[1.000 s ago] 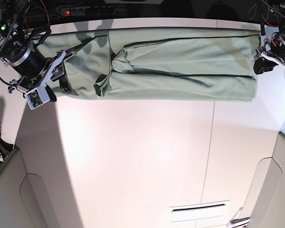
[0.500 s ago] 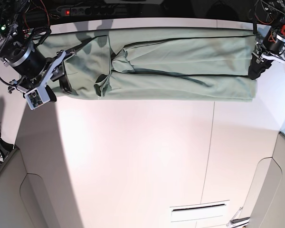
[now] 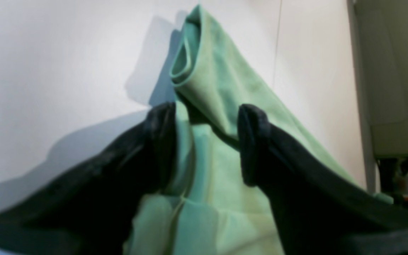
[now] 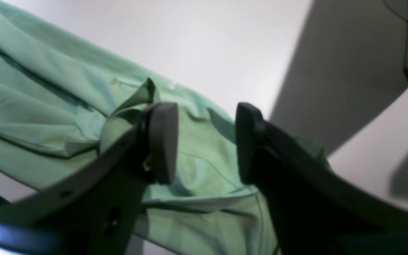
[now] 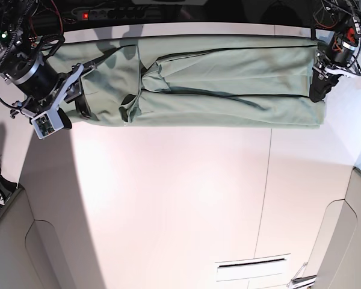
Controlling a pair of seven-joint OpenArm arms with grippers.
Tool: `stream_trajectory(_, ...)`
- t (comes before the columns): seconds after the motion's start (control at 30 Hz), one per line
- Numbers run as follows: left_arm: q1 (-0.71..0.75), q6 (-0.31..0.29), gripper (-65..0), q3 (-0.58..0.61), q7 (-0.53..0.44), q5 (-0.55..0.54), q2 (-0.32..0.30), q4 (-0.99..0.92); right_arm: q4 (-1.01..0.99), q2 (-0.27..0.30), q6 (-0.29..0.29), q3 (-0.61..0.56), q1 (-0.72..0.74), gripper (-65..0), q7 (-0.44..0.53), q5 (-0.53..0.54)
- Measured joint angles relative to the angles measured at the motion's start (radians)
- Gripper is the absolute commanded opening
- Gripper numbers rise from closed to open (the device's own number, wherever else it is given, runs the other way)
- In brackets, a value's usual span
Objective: Fold the T-shirt properly
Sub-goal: 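Grasp the opposite end of the strip with the left gripper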
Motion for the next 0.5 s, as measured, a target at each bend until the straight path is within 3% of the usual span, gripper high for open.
stream_trajectory(0.13, 0.0, -0.002, -35.9, 0.001, -0.033, 0.017, 0.003, 0.0, 0.0, 0.0, 0.0, 0.0, 0.0, -38.7, 0.0, 0.0)
stream_trajectory(0.37, 0.0, 0.003, -65.0, 0.002, -0.043, 0.063, 0.0, 0.0, 0.0, 0.0, 0.0, 0.0, 0.0, -38.7, 0.004, 0.0)
stream_trajectory(0.5, 0.001, 0.003, -65.0, 0.002, -0.06, 0.064, 0.0, 0.0, 0.0, 0.0, 0.0, 0.0, 0.0, -38.7, 0.004, 0.0)
